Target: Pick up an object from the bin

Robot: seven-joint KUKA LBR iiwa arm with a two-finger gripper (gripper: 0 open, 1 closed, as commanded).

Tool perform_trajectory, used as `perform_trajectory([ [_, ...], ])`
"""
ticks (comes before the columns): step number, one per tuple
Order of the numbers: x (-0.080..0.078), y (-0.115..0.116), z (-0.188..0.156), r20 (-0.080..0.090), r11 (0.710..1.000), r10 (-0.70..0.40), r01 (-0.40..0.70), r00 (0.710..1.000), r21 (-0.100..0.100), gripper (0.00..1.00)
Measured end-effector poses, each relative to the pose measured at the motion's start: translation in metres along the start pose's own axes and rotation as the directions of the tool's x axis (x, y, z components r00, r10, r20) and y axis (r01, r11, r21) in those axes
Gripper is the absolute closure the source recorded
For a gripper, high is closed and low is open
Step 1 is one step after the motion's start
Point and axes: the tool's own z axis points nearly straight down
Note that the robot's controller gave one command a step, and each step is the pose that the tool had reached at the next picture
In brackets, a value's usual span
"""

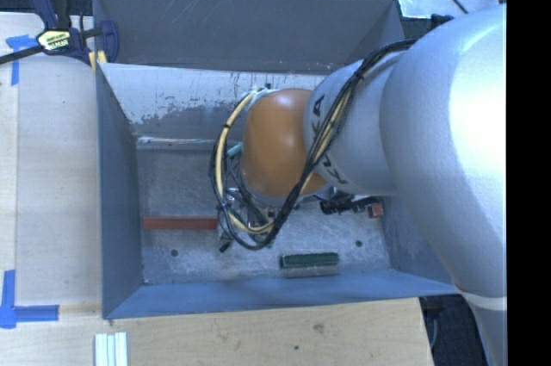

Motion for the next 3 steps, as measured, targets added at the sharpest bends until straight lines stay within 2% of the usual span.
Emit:
perform_trajectory([
  [1,-0.021,0.009,0.001,-0.009,0.998,0.069,-0.069,0.998,0.004,1.0],
  [2,-0.041,0.008,0.0,-0.005,0.978,0.209,-0.209,0.978,0.001,1.0],
  [3,-0.024,0.002,-0.127,0.001,0.981,0.196,-0.196,0.981,-0.002,1.0],
])
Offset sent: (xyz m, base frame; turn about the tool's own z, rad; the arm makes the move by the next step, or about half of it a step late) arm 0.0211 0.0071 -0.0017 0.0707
